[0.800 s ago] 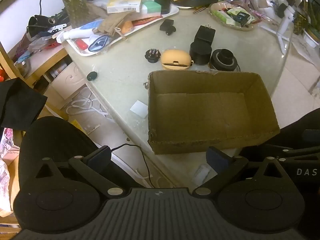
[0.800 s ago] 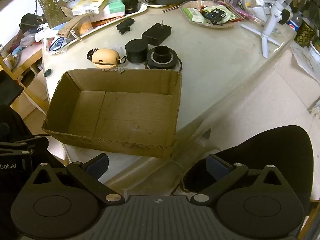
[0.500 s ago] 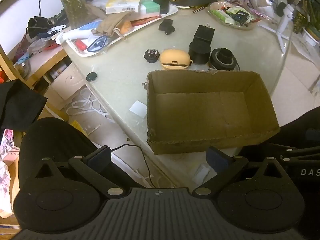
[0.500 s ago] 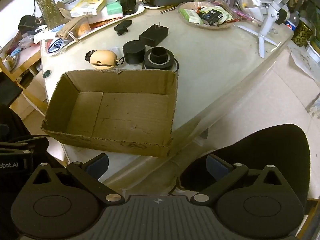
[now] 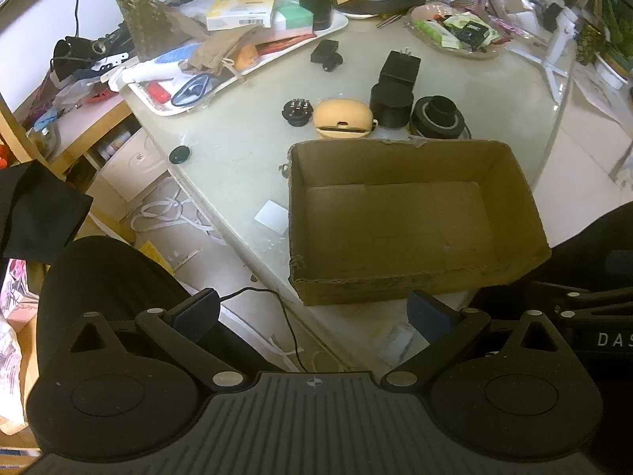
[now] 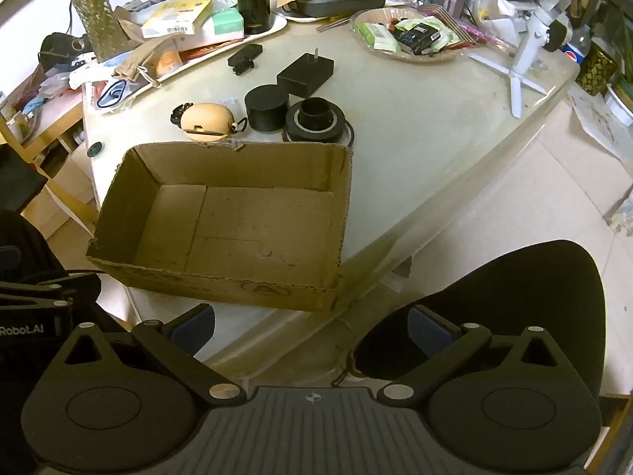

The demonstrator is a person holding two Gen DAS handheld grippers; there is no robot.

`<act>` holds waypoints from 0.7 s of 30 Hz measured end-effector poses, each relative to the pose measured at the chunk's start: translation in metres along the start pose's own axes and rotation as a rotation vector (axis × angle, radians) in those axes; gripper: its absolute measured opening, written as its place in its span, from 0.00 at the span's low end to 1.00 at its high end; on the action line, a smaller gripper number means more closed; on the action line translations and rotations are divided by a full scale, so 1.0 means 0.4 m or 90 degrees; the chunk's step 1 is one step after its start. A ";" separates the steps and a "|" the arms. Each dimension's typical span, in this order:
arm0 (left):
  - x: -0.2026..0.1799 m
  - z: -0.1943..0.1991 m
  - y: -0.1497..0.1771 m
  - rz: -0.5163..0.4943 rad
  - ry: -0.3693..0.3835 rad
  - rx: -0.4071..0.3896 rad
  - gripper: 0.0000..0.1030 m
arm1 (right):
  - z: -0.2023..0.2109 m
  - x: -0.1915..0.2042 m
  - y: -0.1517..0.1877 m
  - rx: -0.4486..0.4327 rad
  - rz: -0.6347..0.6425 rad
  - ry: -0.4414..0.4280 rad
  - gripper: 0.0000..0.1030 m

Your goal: Organize rigid objects

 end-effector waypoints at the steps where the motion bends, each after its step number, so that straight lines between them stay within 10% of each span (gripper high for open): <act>1: 0.000 0.001 0.000 -0.002 -0.001 -0.001 1.00 | 0.003 0.001 0.000 -0.001 0.000 -0.001 1.00; 21: -0.011 -0.012 0.000 -0.014 0.014 0.001 1.00 | 0.009 -0.002 -0.007 -0.009 0.000 0.003 1.00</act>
Point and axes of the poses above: each gripper's, at about its wrist camera, not at the fingertips, and z roughly against the way its jaws point, x to its left, y to its underside, the point moved 7 cm from there along -z, roughly the way its jaws point, and after that the axes turned 5 degrees about -z, right-handed, at the moved point
